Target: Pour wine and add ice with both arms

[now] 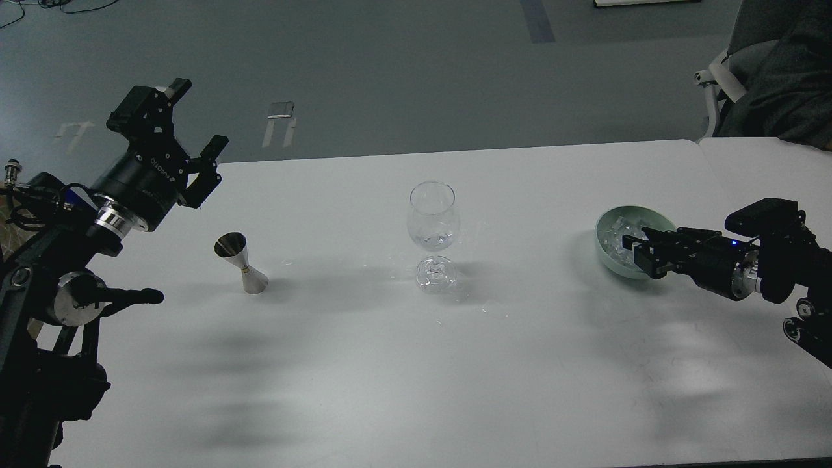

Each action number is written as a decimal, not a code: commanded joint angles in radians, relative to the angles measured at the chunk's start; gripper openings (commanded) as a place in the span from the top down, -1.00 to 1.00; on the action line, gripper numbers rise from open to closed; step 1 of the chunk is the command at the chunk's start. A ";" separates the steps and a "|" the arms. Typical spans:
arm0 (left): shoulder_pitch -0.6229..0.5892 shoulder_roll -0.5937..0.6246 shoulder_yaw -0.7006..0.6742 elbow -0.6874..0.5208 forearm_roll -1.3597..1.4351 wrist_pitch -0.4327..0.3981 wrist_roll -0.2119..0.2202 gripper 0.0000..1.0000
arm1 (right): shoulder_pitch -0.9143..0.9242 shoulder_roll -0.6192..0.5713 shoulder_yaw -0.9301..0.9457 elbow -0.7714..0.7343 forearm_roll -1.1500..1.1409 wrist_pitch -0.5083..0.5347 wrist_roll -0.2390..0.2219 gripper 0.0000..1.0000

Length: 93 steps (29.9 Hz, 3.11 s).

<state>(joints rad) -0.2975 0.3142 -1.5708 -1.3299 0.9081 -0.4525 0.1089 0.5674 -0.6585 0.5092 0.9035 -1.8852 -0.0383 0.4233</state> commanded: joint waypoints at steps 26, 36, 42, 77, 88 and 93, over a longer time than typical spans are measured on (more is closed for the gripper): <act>0.005 -0.003 0.000 -0.025 0.000 0.000 0.000 -0.95 | 0.169 -0.245 0.031 0.244 0.021 0.000 0.002 1.00; 0.000 -0.006 0.002 -0.026 0.000 0.001 0.000 -0.95 | 0.558 -0.365 0.009 0.448 0.072 0.179 0.005 1.00; -0.006 -0.003 0.002 -0.026 0.000 0.001 0.000 -0.95 | 0.772 -0.260 -0.155 0.474 0.075 0.218 0.011 1.00; -0.006 -0.001 0.002 -0.026 0.000 -0.002 0.000 -0.95 | 0.993 0.269 -0.658 0.262 0.121 0.311 0.014 1.00; 0.000 0.000 0.000 -0.026 -0.002 -0.002 0.000 -0.95 | 0.985 0.320 -0.680 0.226 0.135 0.311 0.014 0.96; 0.001 0.000 0.000 -0.026 -0.002 -0.002 0.000 -0.95 | 0.985 0.329 -0.695 0.223 0.135 0.311 0.014 0.83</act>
<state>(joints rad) -0.2978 0.3147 -1.5707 -1.3560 0.9066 -0.4542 0.1089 1.5524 -0.3345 -0.1782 1.1277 -1.7505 0.2731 0.4372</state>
